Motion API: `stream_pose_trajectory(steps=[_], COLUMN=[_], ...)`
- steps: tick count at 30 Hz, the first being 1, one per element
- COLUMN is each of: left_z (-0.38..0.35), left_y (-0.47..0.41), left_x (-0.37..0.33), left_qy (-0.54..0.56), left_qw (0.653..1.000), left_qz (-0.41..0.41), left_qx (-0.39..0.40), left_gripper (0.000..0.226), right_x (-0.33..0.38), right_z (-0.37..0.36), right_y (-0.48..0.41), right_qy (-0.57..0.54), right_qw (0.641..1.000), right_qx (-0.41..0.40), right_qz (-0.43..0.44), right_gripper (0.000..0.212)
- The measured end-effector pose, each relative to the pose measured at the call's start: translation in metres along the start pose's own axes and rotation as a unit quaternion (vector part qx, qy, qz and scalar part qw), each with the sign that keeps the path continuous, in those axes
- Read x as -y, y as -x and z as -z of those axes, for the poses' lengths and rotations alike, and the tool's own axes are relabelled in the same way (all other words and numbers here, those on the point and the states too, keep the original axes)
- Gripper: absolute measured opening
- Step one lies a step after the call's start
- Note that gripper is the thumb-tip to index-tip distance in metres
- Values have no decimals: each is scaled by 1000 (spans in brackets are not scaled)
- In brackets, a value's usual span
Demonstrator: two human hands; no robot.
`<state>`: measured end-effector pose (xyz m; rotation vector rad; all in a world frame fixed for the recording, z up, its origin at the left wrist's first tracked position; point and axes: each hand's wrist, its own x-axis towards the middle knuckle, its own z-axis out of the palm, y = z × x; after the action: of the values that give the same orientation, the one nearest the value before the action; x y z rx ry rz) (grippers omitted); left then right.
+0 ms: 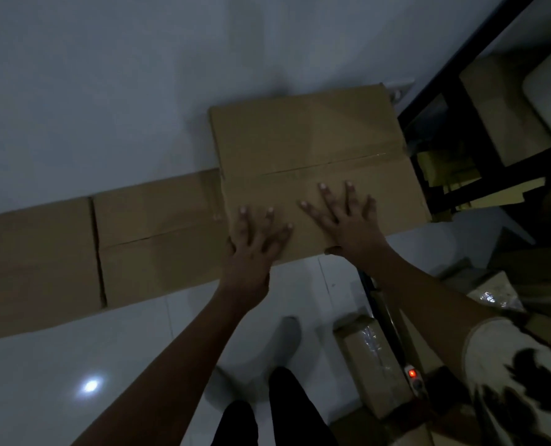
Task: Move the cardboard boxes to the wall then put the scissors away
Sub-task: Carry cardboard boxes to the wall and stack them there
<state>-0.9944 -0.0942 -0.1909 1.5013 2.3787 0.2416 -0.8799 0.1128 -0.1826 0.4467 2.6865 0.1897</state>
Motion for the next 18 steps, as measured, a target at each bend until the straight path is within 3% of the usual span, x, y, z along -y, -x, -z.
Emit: stream_pose_trajectory(steps=[11, 18], left_z=[21, 13], left_y=[-29, -25], left_x=[-9, -7], left_qy=[18, 5], left_qw=[997, 997], left_qz=[30, 27], left_qx=[74, 70], left_gripper=[96, 94], right_x=[-11, -7], right_z=[18, 17], right_y=[-17, -15], right_qy=[5, -3], right_qw=[998, 998], right_qx=[46, 55], right_qz=[-41, -42], right_gripper=[120, 121])
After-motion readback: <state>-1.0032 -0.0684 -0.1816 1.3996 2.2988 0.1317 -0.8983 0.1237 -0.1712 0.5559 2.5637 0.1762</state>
